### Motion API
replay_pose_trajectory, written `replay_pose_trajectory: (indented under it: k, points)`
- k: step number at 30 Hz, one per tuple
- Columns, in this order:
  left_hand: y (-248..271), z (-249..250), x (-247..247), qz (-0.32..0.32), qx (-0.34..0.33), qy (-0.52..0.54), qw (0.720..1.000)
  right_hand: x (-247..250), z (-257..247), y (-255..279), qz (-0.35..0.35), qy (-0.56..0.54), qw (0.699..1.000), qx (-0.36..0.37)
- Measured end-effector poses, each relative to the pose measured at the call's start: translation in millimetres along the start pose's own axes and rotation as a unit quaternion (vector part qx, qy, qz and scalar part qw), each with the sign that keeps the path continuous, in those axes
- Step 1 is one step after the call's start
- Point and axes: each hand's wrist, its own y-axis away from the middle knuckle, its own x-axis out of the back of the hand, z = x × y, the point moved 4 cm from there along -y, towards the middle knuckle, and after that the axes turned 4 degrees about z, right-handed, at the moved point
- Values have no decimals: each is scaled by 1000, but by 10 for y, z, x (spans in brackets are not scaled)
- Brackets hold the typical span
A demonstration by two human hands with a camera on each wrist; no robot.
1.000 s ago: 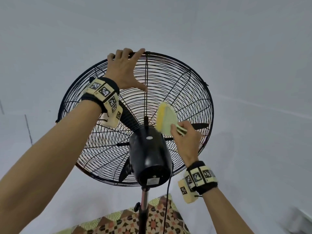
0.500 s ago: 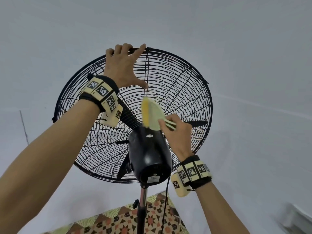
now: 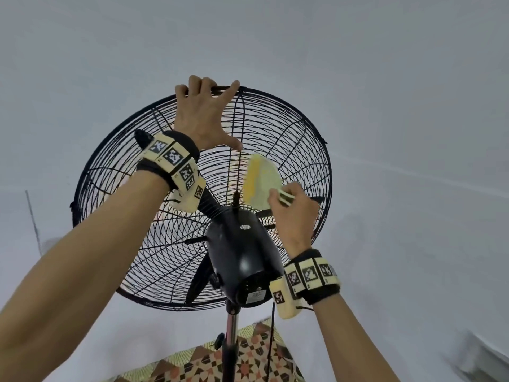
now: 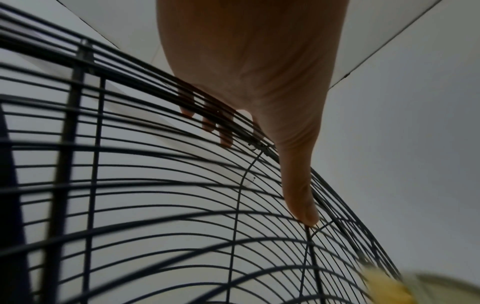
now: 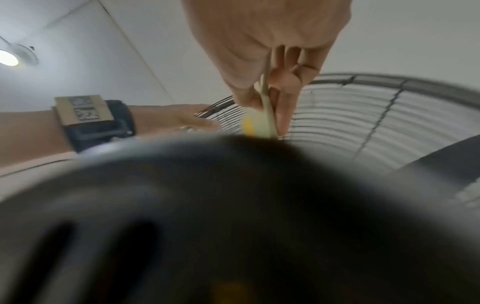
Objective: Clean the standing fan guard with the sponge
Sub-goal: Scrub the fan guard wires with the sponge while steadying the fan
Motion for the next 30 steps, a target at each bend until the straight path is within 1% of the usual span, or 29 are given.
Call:
replay_pose_trajectory:
  k: [2, 3, 4, 6, 8, 9, 10, 13, 15, 16, 19, 20, 22, 24, 25, 26, 30]
  points:
    - [9, -12, -8, 3, 4, -1, 1000, 148, 169, -24, 37, 26, 998, -45]
    - [16, -29, -8, 5, 6, 0, 1000, 198, 198, -30, 43, 28, 997, -53]
    - [20, -42, -7, 7, 8, 1, 1000, 213, 179, -33, 36, 12, 998, -47]
    - [19, -66, -4, 9, 8, 3, 1000, 130, 39, -35, -6, -48, 999, -7]
    - [22, -86, -8, 15, 8, 6, 1000, -7, -89, -31, -48, -59, 997, 32]
    - [30, -98, -9, 16, 7, 6, 1000, -54, -95, -35, -56, -50, 997, 34]
    - [44, -113, -10, 16, 7, 6, 1000, -62, -70, -44, -49, -47, 997, 20]
    - [79, -173, 0, 16, 14, 0, 1000, 86, 97, -102, 15, -33, 999, -33]
    - [108, -191, 9, 13, 16, -6, 1000, 161, 109, -113, 21, -20, 999, -37]
    - [110, -191, 14, 15, 16, -7, 1000, 156, 55, -118, 6, -31, 999, -27]
    - [109, -144, 24, 19, 7, -4, 1000, 42, -154, -96, -68, -60, 996, 21]
    - [108, -128, 26, 22, 5, -2, 1000, 20, -190, -93, -78, -56, 995, 32]
    - [122, -120, 33, 20, -2, -2, 1000, 60, -175, -113, -52, -32, 998, 21]
    - [129, -156, 35, 19, -4, -10, 1000, 186, -101, -150, -13, 28, 999, -8]
    - [136, -174, 32, 19, -6, -14, 1000, 248, -81, -153, -4, 55, 998, -18]
    - [141, -179, 30, 19, -8, -18, 1000, 284, -76, -151, -2, 58, 998, -20]
    - [147, -144, 24, 24, -13, -18, 999, 171, -315, -143, -43, -82, 996, 4]
